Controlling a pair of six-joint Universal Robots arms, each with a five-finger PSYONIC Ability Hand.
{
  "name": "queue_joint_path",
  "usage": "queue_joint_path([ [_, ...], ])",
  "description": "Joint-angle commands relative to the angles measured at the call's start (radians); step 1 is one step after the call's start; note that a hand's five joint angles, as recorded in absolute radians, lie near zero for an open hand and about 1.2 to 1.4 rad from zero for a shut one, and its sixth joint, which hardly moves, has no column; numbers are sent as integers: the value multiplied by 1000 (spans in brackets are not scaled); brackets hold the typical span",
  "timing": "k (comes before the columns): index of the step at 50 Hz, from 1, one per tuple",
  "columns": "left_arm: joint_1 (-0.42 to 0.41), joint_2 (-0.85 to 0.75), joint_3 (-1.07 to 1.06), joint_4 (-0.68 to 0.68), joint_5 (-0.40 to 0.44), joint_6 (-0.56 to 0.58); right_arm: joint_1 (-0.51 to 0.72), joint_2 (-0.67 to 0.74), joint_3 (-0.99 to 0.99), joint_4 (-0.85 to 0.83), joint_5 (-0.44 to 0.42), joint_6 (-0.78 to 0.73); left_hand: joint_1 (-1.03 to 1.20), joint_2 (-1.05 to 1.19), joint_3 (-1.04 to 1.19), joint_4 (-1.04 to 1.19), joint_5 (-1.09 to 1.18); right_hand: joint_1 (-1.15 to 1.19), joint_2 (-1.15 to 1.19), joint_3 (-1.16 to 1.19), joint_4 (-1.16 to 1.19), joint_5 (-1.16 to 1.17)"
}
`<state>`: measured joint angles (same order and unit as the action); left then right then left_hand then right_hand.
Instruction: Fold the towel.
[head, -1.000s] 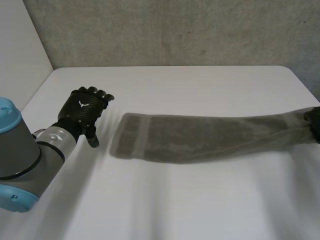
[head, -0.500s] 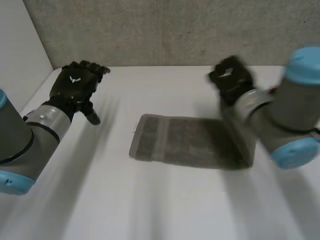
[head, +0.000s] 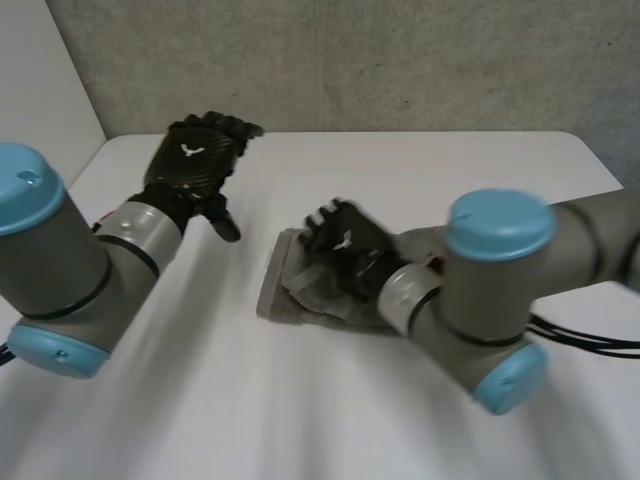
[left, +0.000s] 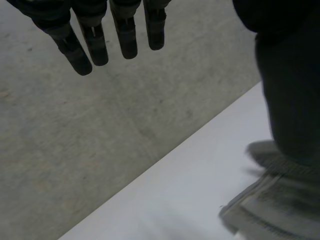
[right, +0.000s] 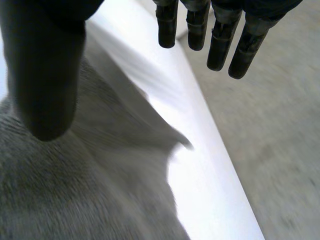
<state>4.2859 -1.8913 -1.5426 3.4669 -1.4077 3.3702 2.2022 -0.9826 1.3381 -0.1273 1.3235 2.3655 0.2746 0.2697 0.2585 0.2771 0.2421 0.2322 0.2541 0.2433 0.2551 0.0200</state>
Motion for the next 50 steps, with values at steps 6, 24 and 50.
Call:
queue_joint_path([
  [6, -214, -136, 96, -8, -5, 1, -242, -232, 240, 0, 11, 236, -73, -68, -57, -75, -215, -58, -80, -69, -81, -20],
  [24, -270, -408, 288, -18, -154, 132, -349, -275, 509, -61, 13, 245, -52, -47, -36, -55, -194, 11, -11, 0, -12, 49],
  [50, -278, -398, 197, -25, -301, 163, -363, -180, 452, -130, 160, 167, -49, -44, -33, -52, -191, 1164, 1142, 1153, 1141, 1202],
])
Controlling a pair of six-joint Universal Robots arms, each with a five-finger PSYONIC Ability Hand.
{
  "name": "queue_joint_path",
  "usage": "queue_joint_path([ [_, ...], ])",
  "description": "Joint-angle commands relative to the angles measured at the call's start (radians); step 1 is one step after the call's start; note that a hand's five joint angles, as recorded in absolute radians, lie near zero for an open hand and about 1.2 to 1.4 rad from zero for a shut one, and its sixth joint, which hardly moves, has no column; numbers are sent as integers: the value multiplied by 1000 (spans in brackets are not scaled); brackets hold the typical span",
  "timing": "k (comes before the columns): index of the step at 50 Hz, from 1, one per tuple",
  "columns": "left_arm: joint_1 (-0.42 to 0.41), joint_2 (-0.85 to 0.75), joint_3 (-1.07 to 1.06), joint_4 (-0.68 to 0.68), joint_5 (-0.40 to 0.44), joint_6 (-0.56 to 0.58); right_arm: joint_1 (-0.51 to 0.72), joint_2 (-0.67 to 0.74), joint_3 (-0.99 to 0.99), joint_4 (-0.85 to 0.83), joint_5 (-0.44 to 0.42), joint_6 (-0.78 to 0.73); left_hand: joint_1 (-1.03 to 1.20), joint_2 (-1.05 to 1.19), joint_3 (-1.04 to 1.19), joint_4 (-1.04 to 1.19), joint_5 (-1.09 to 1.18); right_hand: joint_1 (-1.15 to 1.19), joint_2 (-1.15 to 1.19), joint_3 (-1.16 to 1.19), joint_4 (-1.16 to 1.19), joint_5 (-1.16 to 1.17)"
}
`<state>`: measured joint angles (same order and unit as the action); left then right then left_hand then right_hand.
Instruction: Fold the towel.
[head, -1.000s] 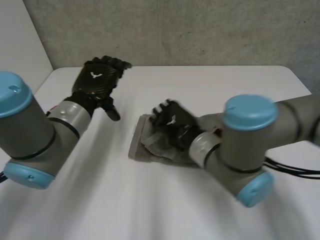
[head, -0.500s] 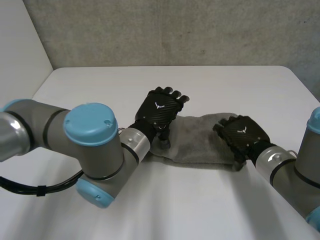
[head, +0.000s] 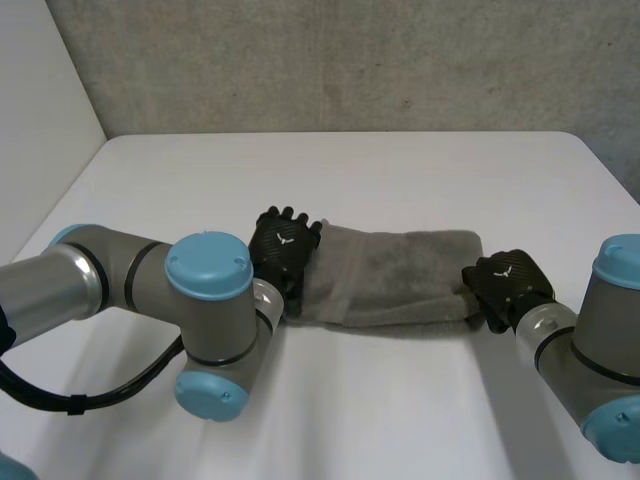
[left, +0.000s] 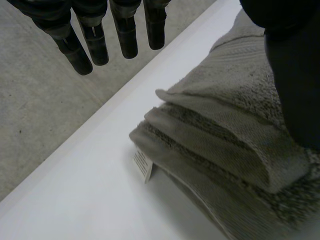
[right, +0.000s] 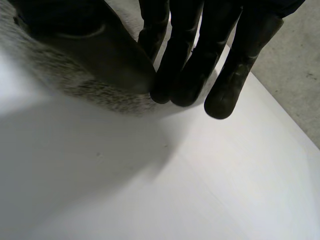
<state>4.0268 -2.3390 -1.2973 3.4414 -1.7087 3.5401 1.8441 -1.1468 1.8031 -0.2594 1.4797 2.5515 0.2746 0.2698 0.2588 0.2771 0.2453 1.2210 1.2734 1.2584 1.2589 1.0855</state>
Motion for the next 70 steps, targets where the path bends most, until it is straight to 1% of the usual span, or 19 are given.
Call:
queue_joint_path([
  [1, -19, 50, -48, 1, 0, -7, -5, -16, -13, 2, 4, -19, -49, -45, -34, -52, -195, 175, 123, 138, 137, 136],
  [4, -19, 87, -69, 1, 0, -7, -5, -27, -24, 11, 7, -17, -49, -45, -34, -52, -195, 132, 80, 95, 94, 93],
  [6, -19, 118, -83, 2, -2, -7, -5, -47, -19, 17, 5, -4, -52, -47, -36, -55, -197, -443, -495, -480, -481, -482],
  [7, -19, 118, -83, 2, -2, -7, -5, -47, -19, 17, 5, -4, -52, -47, -36, -55, -198, -446, -498, -483, -484, -485],
  [8, -19, 127, -86, 2, -2, -7, -5, -62, -12, 16, 5, -2, -49, -45, -34, -52, -195, -684, -737, -722, -722, -723],
  [9, -19, 127, -86, 2, -2, -7, -5, -62, -11, 15, 5, -2, -49, -45, -34, -52, -195, -687, -739, -724, -725, -726],
  [11, -15, 142, -88, 2, -3, -9, -3, -83, 5, 20, 5, 9, -49, -45, -34, -52, -195, -901, -953, -938, -939, -940],
  [13, -12, 147, -89, 2, -3, -9, -3, -91, 16, 22, 5, 21, -49, -45, -34, -52, -195, -901, -954, -939, -939, -940],
  [25, -2, 155, -92, 2, -3, -9, -8, -80, 38, 23, -10, 202, -52, -47, -36, -55, -198, -886, -939, -924, -924, -926],
  [33, -2, 155, -94, 2, -2, -10, -5, -11, 30, 26, -4, 213, -52, -47, -36, -55, -198, -866, -918, -903, -904, -905],
  [45, 1, 155, -102, 2, 0, -10, -6, -11, 39, 71, -4, 219, -52, -47, -36, -55, -198, -831, -883, -868, -869, -870],
  [48, 1, 155, -102, 2, 0, -10, -8, -11, 44, 72, -4, 219, -52, -47, -36, -55, -198, -675, -728, -712, -713, -714],
  [49, 1, 155, -102, 2, 0, -12, -8, -10, 44, 72, -4, 217, -52, -47, -36, -55, -198, -538, -591, -576, -576, -578],
  [51, 3, 156, -102, 2, -2, -10, -9, -21, 42, 68, -1, 217, -52, -47, -36, -55, -198, -43, -96, -81, -81, -82],
  [52, 3, 156, -102, 2, -2, -10, -9, -21, 42, 68, -1, 217, -52, -47, -36, -55, -198, -41, -93, -78, -79, -80],
  [53, 6, 156, -102, 2, -3, -10, -9, -27, 38, 62, 1, 213, -55, -50, -39, -58, -200, 139, 87, 102, 101, 100],
  [60, 18, 185, -114, 1, -3, -10, -48, -87, -13, 69, -16, 165, -55, -50, -39, -58, -200, 175, 123, 138, 137, 136],
  [65, 44, 244, -148, 1, 0, -10, -54, -94, -93, 78, -32, 67, -55, -50, -39, -58, -200, 175, 123, 138, 137, 136],
  [70, 90, 329, -203, 2, 6, -10, 10, -81, -255, 192, -111, -72, -61, -56, -45, -64, -206, 175, 123, 138, 137, 136],
])
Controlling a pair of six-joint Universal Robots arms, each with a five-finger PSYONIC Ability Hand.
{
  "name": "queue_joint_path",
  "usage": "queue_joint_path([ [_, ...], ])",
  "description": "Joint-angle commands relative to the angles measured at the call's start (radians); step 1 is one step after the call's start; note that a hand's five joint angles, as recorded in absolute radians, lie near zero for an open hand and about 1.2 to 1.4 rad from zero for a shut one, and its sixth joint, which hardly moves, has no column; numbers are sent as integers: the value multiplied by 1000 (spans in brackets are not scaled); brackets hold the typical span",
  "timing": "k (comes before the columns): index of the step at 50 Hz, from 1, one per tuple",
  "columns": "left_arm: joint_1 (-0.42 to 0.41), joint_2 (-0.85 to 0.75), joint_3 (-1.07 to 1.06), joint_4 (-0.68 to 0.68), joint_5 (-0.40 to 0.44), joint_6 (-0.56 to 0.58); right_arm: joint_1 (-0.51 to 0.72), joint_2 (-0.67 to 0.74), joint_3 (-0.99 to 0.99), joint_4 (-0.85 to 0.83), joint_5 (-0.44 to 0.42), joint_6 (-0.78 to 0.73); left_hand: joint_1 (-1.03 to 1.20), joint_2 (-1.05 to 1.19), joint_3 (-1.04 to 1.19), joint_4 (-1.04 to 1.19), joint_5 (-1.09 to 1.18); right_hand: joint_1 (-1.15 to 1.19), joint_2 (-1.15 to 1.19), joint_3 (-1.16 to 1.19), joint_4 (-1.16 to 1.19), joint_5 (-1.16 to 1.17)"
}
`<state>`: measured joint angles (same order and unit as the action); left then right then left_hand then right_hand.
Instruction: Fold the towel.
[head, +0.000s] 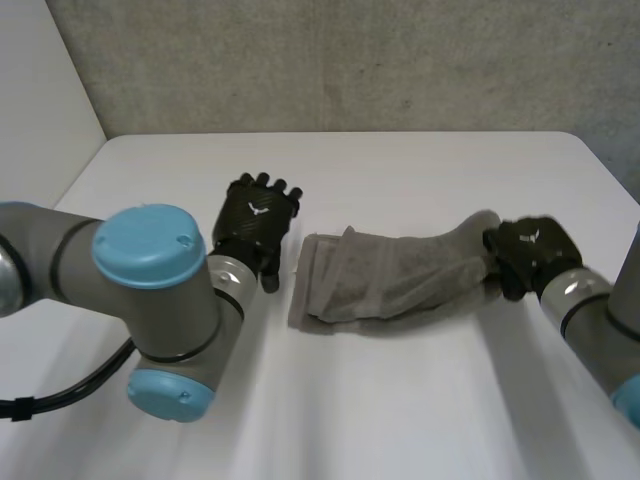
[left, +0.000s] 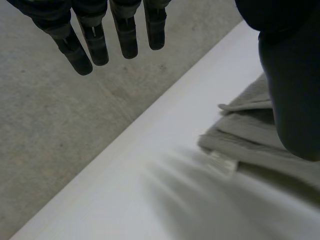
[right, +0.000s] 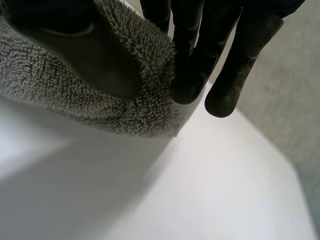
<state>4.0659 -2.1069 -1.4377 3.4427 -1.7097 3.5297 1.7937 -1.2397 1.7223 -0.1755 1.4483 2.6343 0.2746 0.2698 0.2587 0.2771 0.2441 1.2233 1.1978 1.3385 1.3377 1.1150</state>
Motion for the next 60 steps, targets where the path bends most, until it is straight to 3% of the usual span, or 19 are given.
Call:
queue_joint_path([
  [1, 51, 97, -63, 1, 7, 0, 61, 12, -175, 108, -80, -155, -61, -56, -45, -64, -205, 173, 198, 58, 59, 107],
  [11, 143, 189, -119, 1, 13, 0, 326, 232, -464, 180, -281, -163, -64, -59, -48, -67, -208, 173, 198, 58, 59, 107],
  [17, 146, 191, -135, 4, 12, -2, 383, 327, -492, 197, -312, -169, -64, -59, -48, -67, -208, 173, 198, 58, 59, 107],
  [19, 145, 189, -141, 13, 13, -2, 391, 347, -501, 197, -286, -174, -67, -62, -51, -69, -211, -200, -174, -315, -314, -266],
  [22, 142, 189, -138, 15, 13, -2, 389, 344, -501, 195, -258, -169, -67, -62, -51, -69, -211, -390, -364, -505, -504, -456],
  [24, 136, 186, -125, 21, 13, -3, 385, 321, -486, 186, -208, -149, -73, -68, -57, -75, -217, -673, -647, -788, -787, -739],
  [25, 136, 186, -125, 21, 13, -3, 385, 321, -486, 186, -207, -149, -73, -68, -57, -75, -217, -674, -649, -790, -789, -741],
  [27, 133, 186, -110, 39, 13, -21, 372, 255, -457, 182, -178, -97, -79, -74, -63, -81, -223, -1049, -1023, -1164, -1163, -1115],
  [33, 108, 186, -70, 59, 13, -89, 343, 137, -388, 177, -170, 15, -79, -74, -63, -81, -223, -1049, -1023, -1164, -1163, -1115],
  [36, 74, 168, -27, 58, 16, -179, 251, 77, -339, 182, -158, 140, -79, -74, -63, -81, -223, -1049, -1023, -1164, -1163, -1115],
  [43, 4, 77, 33, 56, 81, -238, 193, 71, -305, 188, -172, 309, -79, -74, -63, -81, -223, -1049, -1023, -1164, -1163, -1115],
  [49, -36, -41, 106, 44, 110, -242, 179, 98, -293, 186, -178, 362, -79, -74, -63, -81, -223, -1049, -1023, -1164, -1163, -1115],
  [60, -41, -209, 148, -68, 107, -239, 196, 290, -311, 174, -166, 351, -67, -62, -51, -69, -211, -1049, -1023, -1164, -1163, -1115],
])
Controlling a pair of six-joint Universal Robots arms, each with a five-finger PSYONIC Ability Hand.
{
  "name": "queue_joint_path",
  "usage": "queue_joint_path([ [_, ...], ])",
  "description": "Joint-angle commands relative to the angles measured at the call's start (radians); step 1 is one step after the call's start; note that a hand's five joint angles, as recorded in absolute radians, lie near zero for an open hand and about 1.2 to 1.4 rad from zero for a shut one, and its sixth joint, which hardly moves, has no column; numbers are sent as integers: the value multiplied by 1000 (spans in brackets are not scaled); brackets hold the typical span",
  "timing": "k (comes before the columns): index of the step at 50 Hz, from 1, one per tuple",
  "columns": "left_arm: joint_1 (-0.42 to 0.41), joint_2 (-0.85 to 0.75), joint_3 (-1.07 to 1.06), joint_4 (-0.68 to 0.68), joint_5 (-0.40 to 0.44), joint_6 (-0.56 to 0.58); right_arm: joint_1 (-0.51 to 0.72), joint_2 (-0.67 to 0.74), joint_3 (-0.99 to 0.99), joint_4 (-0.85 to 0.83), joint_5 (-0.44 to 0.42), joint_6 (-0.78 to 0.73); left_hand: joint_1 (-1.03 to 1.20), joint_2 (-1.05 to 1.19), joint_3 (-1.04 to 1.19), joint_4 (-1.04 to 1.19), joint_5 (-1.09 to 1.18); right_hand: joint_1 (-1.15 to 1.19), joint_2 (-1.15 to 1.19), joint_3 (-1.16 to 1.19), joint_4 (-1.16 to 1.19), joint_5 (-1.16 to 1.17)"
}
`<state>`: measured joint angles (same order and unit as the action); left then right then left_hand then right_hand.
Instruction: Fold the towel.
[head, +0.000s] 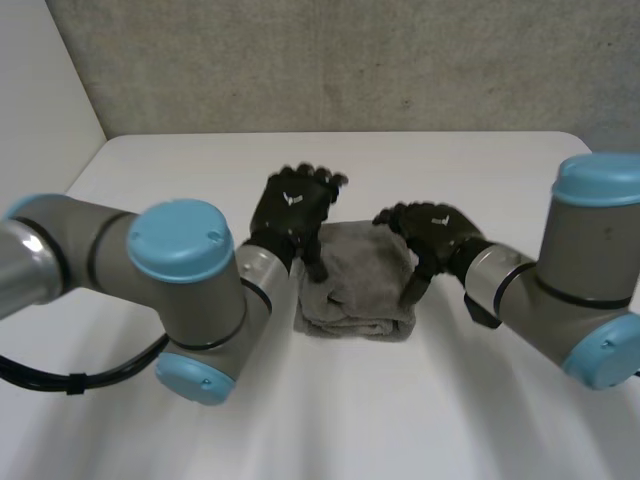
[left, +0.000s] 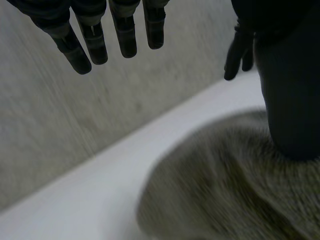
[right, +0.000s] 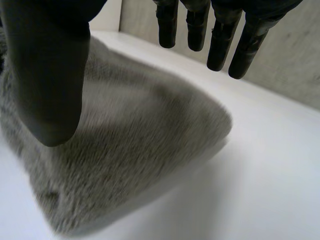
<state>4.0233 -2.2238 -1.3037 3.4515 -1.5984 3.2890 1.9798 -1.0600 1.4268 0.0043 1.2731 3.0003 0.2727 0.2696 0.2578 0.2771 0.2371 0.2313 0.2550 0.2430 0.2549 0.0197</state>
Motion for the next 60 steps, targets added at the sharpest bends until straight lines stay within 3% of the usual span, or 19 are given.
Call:
queue_joint_path([
  [1, 2, -102, 8, -90, -8, 1, 10, 133, -20, -10, 11, -17, -65, -62, -50, -69, -204, -57, -80, -69, -80, -20],
  [10, 2, -93, 0, -110, -9, 6, 13, 135, -32, -10, 48, -41, -56, -53, -41, -61, -195, -57, -80, -69, -80, -20],
  [23, 17, 153, -32, -187, -15, 3, -6, -236, 21, -14, 180, -41, -59, -56, -44, -64, -198, -57, -80, -69, -80, -20],
  [28, 85, 353, -98, -232, -83, -2, -9, -398, 59, -14, 253, -43, -68, -65, -53, -72, -207, -57, -80, -69, -80, -20],
  [39, 180, 608, -247, -244, -106, -3, -29, -547, 179, -15, 285, -47, -77, -74, -62, -81, -216, -57, -80, -69, -80, -20],
  [60, 189, 631, -310, -230, -103, -8, -45, -545, 196, -27, 285, -46, -83, -80, -68, -87, -222, -57, -80, -69, -80, -20],
])
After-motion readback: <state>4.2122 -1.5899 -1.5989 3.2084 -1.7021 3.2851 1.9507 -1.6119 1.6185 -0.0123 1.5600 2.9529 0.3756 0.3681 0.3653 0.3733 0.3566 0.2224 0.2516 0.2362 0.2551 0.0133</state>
